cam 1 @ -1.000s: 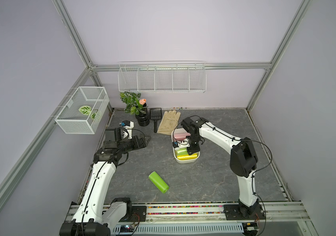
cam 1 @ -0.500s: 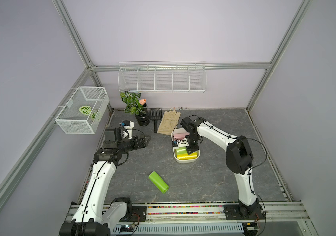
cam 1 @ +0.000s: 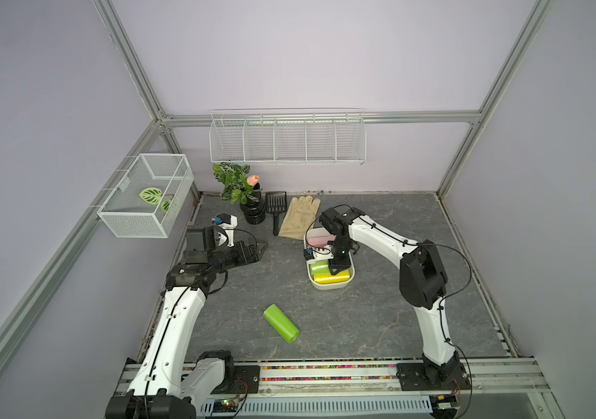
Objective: Put the roll of trash bags into the storage box
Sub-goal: Place the roll of trash bags in the storage box.
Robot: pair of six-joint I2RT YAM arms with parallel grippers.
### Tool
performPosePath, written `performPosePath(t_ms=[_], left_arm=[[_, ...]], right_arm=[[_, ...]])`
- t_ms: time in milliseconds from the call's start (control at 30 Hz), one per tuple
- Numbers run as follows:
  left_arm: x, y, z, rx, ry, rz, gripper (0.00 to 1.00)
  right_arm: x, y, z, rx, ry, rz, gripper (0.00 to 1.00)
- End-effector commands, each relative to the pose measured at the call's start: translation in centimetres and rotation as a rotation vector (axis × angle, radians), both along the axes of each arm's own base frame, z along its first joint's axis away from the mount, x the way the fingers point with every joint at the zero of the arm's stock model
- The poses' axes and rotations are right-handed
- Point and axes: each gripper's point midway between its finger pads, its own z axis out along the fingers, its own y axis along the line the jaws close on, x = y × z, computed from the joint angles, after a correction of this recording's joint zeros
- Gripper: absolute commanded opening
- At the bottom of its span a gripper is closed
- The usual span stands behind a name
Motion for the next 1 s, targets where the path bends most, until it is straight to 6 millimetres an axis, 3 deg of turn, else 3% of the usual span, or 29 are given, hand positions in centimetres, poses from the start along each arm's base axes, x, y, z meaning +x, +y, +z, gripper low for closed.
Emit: performPosePath(t_ms=[0, 400, 433, 467, 800, 967], left_arm=[[-0.1, -0.1, 0.9, 0.002, -0.032, -0.007, 1.00], [-0.1, -0.1, 1.0, 0.000, -0.036, -0.008, 1.00], [-0.1, -0.1, 1.0, -0.001, -0.036, -0.008, 1.00], [-0.1, -0.1, 1.0, 0.000, -0.036, -0.009, 1.00], [-0.1, -0.2, 1.0, -0.002, -0.035, -0.010, 1.00], [-0.1, -0.2, 1.0, -0.001, -0.036, -0.009, 1.00]], right_arm=[[-0.7, -0.3, 1.3, -0.002, 0.001, -0.015, 0.31], [0.0, -0.9, 1.7, -0.033, -0.041, -0.014, 0.39], [0.1, -0.9, 1.8, -0.033, -0.048, -0.018, 0.53], [0.3, -1.0, 1.9, -0.038, -0.057, -0.025, 0.96], [-0.3, -0.4, 4.0, 0.031, -0.071, -0.025, 0.97], [-1.3, 0.6, 7.8, 0.133, -0.083, -0.054, 0.97]])
